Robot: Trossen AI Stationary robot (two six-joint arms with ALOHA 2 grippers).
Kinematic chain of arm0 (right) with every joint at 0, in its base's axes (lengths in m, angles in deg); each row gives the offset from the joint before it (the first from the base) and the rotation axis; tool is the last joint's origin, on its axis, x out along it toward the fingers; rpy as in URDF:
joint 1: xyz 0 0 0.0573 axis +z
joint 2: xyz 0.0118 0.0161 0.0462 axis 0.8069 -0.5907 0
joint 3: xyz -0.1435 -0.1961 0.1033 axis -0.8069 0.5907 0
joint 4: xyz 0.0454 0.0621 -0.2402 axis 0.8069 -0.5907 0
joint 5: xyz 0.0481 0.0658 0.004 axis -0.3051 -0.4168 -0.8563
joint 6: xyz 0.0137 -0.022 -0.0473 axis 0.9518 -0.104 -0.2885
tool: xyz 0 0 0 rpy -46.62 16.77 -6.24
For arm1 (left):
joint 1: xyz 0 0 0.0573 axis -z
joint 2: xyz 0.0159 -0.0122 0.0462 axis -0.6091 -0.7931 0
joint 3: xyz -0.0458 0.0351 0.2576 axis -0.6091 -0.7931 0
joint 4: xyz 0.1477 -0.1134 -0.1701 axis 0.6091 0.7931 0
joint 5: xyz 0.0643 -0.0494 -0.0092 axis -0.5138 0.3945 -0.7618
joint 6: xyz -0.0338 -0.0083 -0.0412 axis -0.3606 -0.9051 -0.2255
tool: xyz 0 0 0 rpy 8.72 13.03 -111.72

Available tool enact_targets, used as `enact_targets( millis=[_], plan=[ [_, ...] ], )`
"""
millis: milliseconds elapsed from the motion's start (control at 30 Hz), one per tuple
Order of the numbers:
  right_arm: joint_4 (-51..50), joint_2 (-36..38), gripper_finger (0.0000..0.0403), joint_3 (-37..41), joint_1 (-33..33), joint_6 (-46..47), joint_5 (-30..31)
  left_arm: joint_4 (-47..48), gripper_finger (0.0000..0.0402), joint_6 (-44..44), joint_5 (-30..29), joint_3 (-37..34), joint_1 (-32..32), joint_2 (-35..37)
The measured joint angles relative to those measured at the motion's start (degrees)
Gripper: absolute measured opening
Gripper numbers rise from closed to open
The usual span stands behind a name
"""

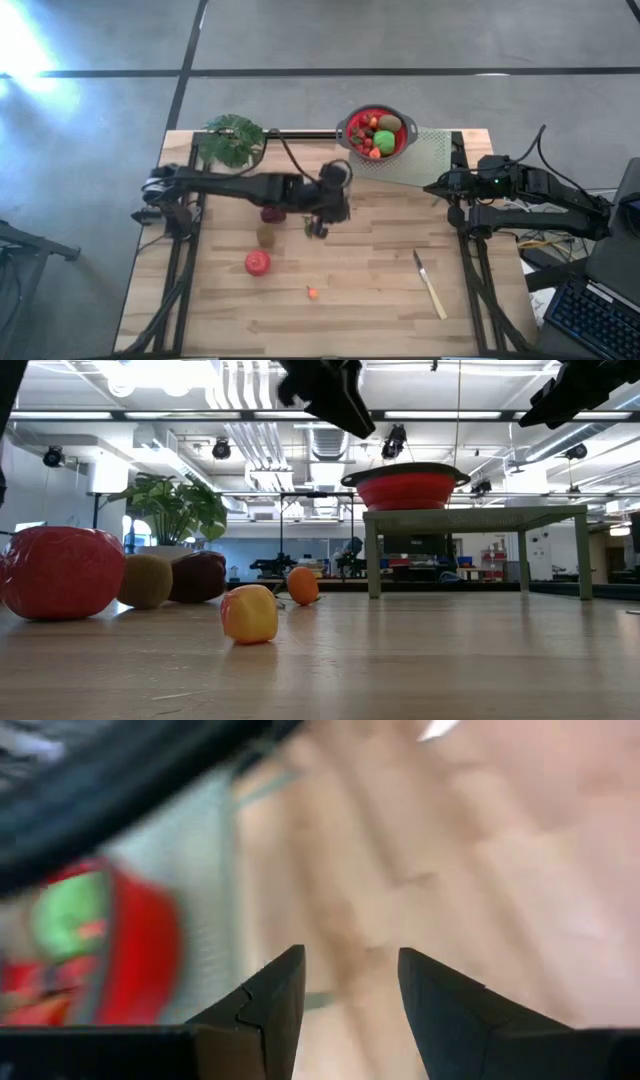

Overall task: Pick & Place Fruit
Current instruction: Put the pear into the strainer bowl on the shelf

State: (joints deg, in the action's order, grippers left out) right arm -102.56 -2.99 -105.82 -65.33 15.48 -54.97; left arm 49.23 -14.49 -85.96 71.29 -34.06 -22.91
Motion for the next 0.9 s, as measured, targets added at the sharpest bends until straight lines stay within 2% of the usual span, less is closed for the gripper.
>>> enact_targets(
  millis=[267, 500, 767, 900],
  plan=[
    [0.0, 0.0, 0.0013, 0.0, 0.0, 0.0, 0.0, 5.1, 0.0167, -8.1, 14.9, 0.0, 6.0, 0.0],
    [0.0, 0.0, 0.0013, 0.0, 0.0, 0.0, 0.0, 4.4, 0.0186, -9.0, 15.7, -0.9, 11.4, -1.1],
    [0.0, 0.0, 0.0013, 0.0, 0.0, 0.0, 0.0, 3.7, 0.0241, -10.7, 15.6, -1.0, 14.7, -4.0],
    [0.0, 0.0, 0.0013, 0.0, 0.0, 0.0, 0.0, 3.7, 0.0247, -10.4, 18.3, -1.2, 15.8, -5.2]
  ],
)
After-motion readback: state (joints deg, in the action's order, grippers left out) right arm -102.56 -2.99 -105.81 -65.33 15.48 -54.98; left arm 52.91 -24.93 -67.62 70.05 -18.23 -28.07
